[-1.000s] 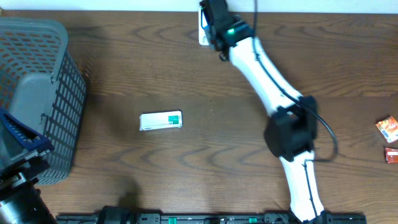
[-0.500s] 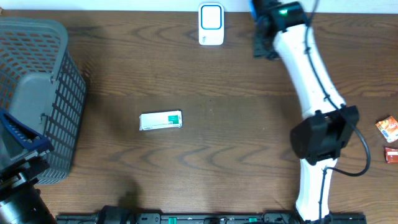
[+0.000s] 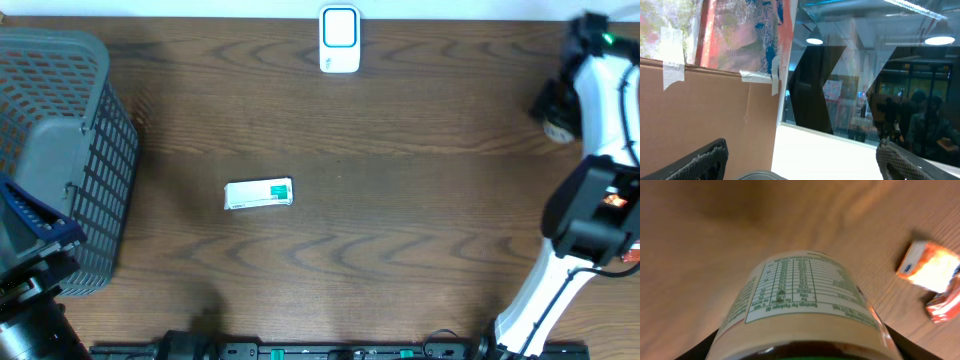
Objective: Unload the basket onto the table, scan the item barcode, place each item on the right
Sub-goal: 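Carry the bottle to the right edge and release it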
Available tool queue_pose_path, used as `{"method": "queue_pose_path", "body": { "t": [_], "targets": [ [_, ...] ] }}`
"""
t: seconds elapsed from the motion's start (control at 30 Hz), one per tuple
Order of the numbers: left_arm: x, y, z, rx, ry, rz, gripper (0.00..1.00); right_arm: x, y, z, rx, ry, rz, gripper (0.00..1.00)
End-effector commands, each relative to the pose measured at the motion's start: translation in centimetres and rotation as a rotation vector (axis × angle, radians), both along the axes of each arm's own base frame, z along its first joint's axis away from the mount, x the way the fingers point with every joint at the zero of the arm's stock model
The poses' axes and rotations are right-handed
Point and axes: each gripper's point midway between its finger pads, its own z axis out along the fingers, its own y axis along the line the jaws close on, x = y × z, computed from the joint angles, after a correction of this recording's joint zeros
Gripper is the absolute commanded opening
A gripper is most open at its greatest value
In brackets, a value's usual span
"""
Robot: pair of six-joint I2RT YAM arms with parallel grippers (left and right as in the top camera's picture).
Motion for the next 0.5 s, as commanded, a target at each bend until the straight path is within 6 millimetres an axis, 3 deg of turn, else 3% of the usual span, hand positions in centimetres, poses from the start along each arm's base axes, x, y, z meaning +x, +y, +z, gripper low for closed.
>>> {"method": "queue_pose_path", "body": {
  "t": [0.0, 0.1, 0.2, 0.23, 0.33, 0.47],
  "targets": [
    [-0.6, 0.3, 0.5, 0.0, -0.013, 0.016, 0.95, -3.0, -1.4, -3.4, 0.1, 0.041, -0.089, 0.38],
    [-0.6, 0.3, 0.4, 0.0, -0.013, 0.016, 0.95, -5.3, -3.2, -5.5, 0.12, 0.072, -0.151, 0.46],
    [-0.6, 0.3, 0.5, 0.0, -0.013, 0.016, 0.95, -6.3, -4.2, -5.9, 0.157, 0.065, -0.195, 0.59],
    [-0.6, 0.3, 0.4, 0.0, -0.013, 0.016, 0.95, -6.2, -4.4, -5.7, 0.18, 0.048, -0.206, 0.76],
    [-0.6, 0.3, 0.5, 0.0, -0.013, 0.016, 0.95, -6.1, -5.2, -4.3, 0.232, 0.005, -0.24, 0.99],
    [-0.6, 0.3, 0.5, 0.0, -0.013, 0.016, 0.95, -5.5, -6.4, -0.4, 0.219, -0.044, -0.28, 0.99]
  ]
}}
